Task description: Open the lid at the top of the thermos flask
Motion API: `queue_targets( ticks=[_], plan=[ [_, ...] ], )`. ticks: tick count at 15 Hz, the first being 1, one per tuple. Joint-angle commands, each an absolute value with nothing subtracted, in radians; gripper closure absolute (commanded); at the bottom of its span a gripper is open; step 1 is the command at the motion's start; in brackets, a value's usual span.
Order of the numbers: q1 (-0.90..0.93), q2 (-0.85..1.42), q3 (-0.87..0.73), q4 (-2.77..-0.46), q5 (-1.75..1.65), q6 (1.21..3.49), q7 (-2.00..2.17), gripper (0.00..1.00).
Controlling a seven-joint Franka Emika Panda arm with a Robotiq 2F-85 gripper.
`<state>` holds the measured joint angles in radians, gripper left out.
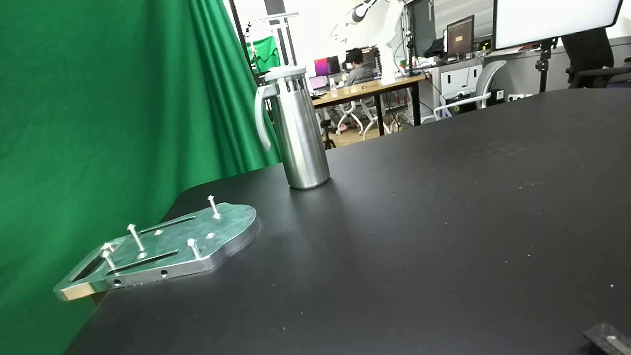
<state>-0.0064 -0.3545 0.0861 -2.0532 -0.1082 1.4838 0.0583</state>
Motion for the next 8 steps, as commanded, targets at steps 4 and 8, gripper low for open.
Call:
queue_targets(
  ticks=[4,8],
  plan=[
    [0.058,-0.083,0.117,-1.852,-0.008,1.65,0.118,0.0],
    [0.115,0.107,0.153,-1.685,0.05,1.713,0.117,0.0]
  ],
)
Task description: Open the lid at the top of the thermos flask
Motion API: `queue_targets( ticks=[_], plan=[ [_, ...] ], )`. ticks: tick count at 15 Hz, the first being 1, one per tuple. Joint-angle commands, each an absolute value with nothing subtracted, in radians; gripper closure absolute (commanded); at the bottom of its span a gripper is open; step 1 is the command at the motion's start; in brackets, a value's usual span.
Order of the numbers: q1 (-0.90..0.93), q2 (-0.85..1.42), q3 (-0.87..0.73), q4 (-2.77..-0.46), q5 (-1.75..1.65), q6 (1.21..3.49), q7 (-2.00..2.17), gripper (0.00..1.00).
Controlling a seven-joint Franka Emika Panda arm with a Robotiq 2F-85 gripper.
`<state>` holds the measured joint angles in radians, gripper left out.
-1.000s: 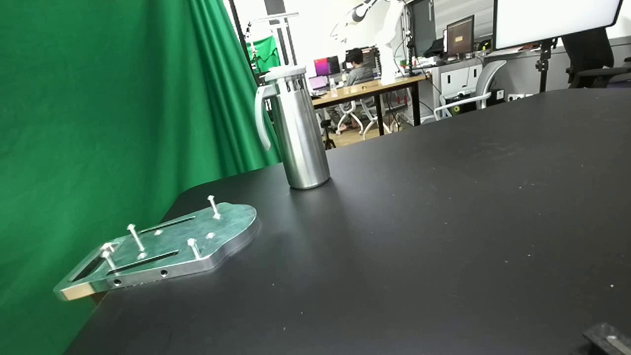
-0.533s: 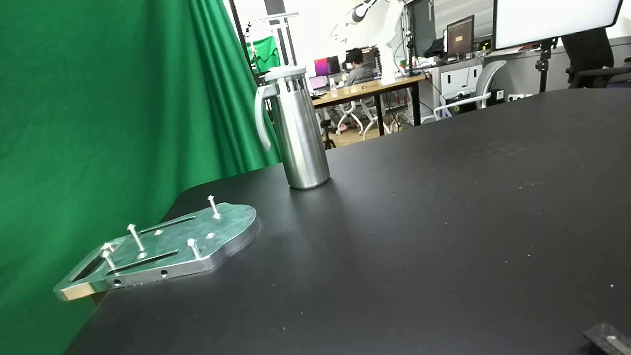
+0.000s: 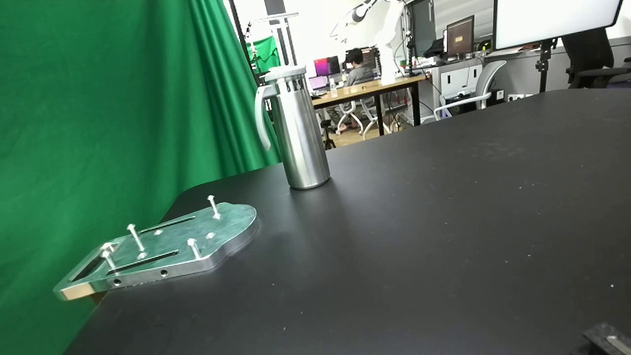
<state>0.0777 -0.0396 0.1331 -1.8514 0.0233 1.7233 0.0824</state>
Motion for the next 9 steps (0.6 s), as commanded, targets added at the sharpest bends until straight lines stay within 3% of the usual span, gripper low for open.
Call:
queue_targets(
  ticks=[1,6,7,9],
  plan=[
    [0.13,0.149,0.161,-1.643,0.053,1.714,0.116,0.0],
    [0.222,0.377,0.177,-1.403,0.005,1.625,0.181,0.0],
    [0.205,0.285,0.172,-1.532,0.033,1.704,0.119,0.0],
    [0.229,0.351,0.171,-1.468,0.019,1.673,0.145,0.0]
  ],
)
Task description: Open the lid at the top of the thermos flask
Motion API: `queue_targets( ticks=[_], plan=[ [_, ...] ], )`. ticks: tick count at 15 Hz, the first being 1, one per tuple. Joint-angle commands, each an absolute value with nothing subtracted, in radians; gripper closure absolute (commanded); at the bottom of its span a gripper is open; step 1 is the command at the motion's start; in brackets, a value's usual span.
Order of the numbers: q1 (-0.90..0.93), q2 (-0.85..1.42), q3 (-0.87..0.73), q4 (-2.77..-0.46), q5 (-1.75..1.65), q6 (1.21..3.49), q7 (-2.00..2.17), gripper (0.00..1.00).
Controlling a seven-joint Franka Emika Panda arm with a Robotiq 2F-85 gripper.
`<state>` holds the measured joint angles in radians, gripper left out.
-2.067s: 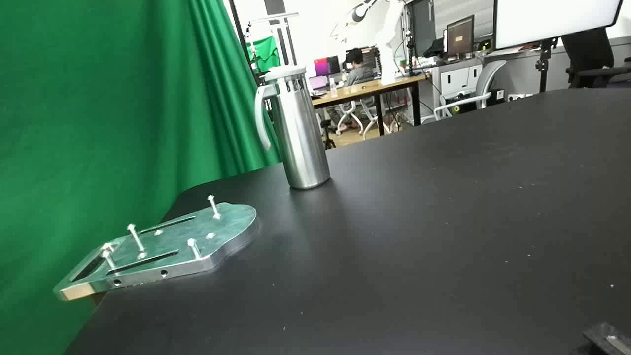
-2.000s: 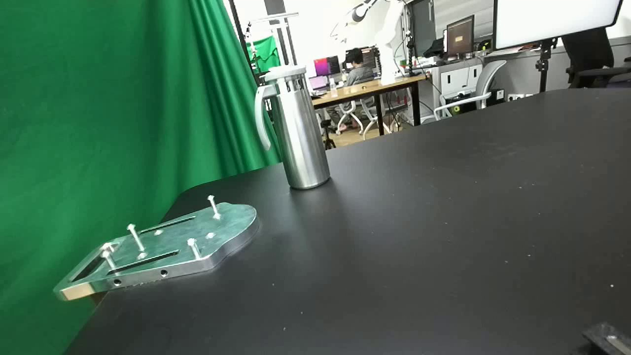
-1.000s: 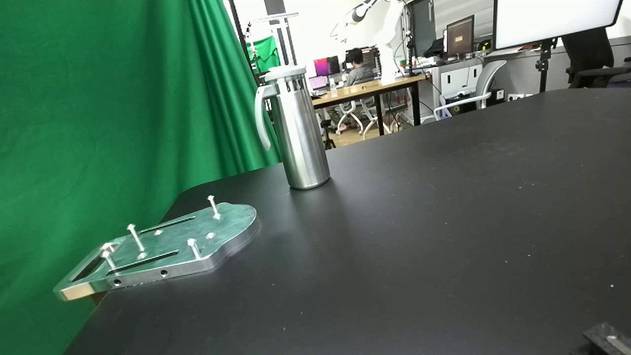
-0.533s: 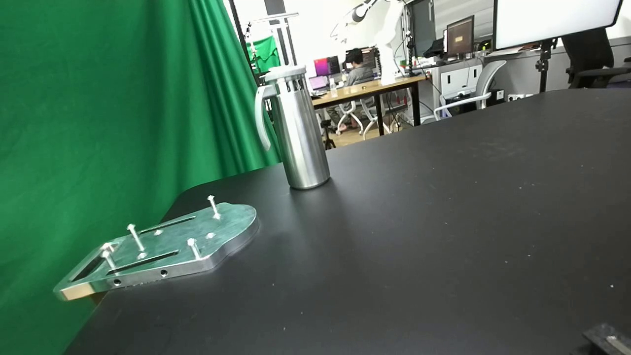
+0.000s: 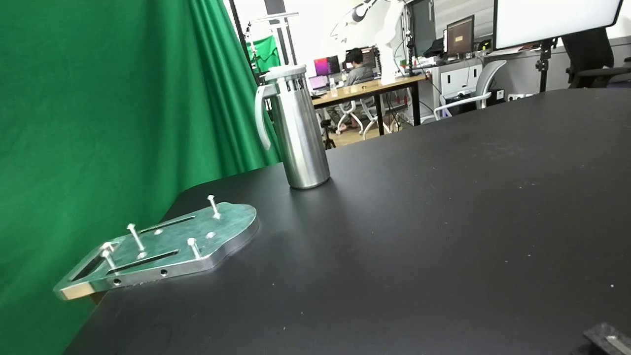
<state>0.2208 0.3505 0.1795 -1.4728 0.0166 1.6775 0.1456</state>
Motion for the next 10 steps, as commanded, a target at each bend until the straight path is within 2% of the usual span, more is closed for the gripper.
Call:
queue_targets(
  ticks=[1,6,10],
  plan=[
    [0.232,0.368,0.17,-1.451,0.019,1.667,0.148,0.0],
    [0.23,0.375,0.166,-1.425,0.019,1.648,0.148,0.0],
    [0.284,0.494,0.178,-1.263,-0.019,1.639,0.153,0.0]
  ],
)
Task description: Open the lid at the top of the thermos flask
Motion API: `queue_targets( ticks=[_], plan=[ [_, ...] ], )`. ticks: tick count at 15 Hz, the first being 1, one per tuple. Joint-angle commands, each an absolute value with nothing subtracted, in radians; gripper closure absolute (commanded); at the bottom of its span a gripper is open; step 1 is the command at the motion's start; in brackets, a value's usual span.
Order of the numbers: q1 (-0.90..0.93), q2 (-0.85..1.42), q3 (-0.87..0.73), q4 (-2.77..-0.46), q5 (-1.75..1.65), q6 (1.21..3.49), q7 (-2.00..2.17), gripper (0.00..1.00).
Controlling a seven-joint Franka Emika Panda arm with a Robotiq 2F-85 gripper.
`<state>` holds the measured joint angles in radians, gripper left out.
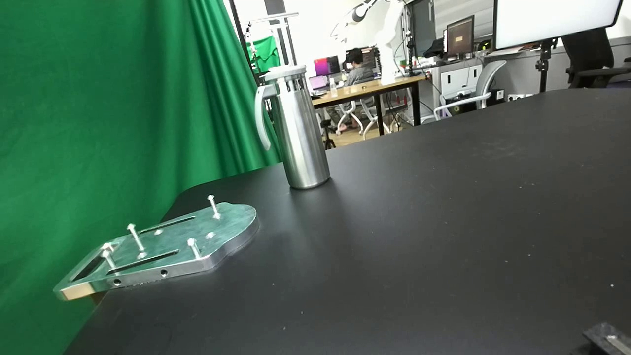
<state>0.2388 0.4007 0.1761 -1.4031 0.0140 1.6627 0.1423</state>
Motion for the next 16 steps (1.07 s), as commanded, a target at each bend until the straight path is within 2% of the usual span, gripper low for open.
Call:
queue_targets(
  ticks=[1,3,4,5,8,14,16],
  plan=[
    [0.305,0.525,0.18,-1.22,-0.033,1.638,0.149,0.0],
    [0.347,0.582,0.182,-1.145,-0.065,1.633,0.135,0.0],
    [0.366,0.604,0.178,-1.117,-0.085,1.639,0.125,0.25],
    [0.388,0.626,0.17,-1.091,-0.114,1.643,0.126,0.25],
    [0.422,0.696,0.159,-1.016,-0.155,1.638,0.114,0.49],
    [0.431,0.798,0.154,-0.9,-0.141,1.645,0.072,0.89],
    [0.432,0.824,0.155,-0.866,-0.132,1.641,0.061,0.99]
  ],
)
